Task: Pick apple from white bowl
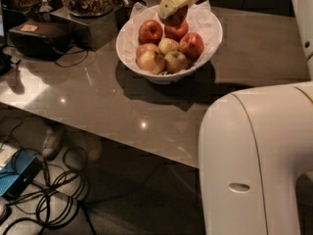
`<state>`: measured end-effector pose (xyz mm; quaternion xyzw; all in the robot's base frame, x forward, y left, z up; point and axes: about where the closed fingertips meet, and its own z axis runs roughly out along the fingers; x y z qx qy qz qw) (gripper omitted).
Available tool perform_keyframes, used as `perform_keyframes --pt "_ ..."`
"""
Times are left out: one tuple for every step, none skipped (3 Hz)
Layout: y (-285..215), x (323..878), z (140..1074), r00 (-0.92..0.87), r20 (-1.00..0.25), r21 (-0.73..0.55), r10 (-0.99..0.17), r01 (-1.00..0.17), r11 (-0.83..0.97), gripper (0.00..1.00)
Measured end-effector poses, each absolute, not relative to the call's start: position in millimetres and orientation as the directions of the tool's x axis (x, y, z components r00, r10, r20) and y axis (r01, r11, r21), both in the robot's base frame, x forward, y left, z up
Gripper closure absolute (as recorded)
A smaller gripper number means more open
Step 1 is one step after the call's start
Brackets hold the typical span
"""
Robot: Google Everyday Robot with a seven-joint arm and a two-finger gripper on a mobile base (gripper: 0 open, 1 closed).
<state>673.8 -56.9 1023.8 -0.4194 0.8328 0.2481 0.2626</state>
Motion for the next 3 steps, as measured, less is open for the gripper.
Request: perform_keyframes --pt "-52.9 673.3 1024.5 -0.508 -0.649 0.199 -0.566 -0.832 0.518 1.0" --pt "-41.2 661.5 1028.1 -0.521 -0.638 0.242 -0.567 -0.835 0.494 1.0" --pt "-33.3 651.9 1032.2 -0.545 -0.62 0.278 -0.565 -0.826 0.49 1.0"
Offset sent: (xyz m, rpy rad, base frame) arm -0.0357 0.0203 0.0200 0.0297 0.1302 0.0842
